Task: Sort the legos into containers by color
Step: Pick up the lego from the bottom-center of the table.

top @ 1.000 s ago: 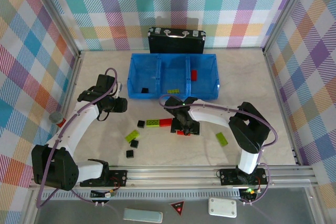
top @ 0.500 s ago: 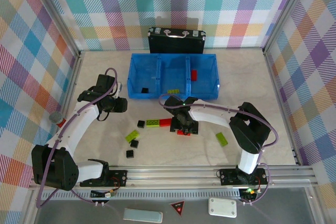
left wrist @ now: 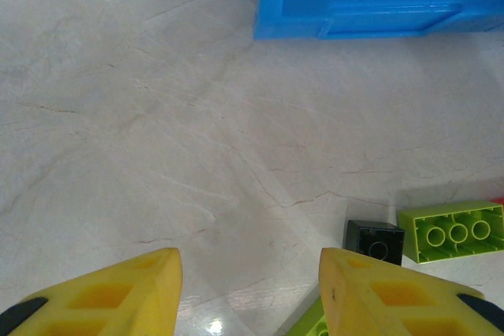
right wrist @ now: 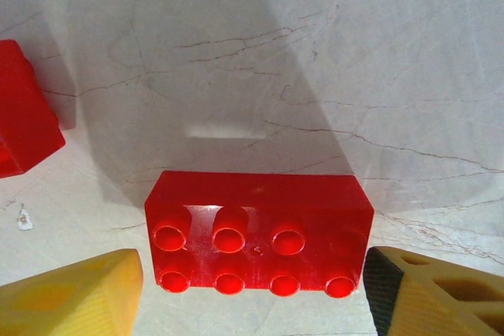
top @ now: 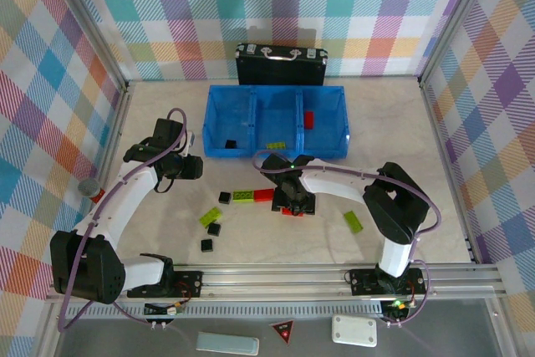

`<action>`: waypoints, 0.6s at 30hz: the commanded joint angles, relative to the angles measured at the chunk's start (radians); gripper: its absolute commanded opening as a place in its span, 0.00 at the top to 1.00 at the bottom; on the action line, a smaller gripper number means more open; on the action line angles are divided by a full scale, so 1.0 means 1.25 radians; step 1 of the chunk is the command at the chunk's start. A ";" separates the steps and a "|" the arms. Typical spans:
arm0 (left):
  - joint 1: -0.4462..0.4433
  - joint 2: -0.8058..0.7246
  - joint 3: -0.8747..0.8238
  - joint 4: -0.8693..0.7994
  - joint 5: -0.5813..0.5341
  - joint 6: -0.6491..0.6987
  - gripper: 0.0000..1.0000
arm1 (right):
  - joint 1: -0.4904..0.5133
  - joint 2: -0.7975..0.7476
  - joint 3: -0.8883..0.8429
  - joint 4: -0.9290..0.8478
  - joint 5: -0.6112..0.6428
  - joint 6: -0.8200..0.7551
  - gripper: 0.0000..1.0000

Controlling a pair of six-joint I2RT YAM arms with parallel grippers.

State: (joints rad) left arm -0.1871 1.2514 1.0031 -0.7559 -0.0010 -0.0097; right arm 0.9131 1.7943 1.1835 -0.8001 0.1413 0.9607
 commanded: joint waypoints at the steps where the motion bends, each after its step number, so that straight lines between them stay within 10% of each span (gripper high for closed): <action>1: 0.010 0.003 0.015 -0.004 0.004 0.006 0.51 | 0.003 0.013 -0.010 0.001 0.001 0.001 0.25; 18: 0.010 0.005 0.016 -0.004 0.012 0.006 0.51 | 0.002 0.010 -0.007 -0.008 0.002 -0.009 0.31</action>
State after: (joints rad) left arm -0.1871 1.2530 1.0031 -0.7559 -0.0002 -0.0097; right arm 0.9131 1.8050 1.1797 -0.7933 0.1417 0.9562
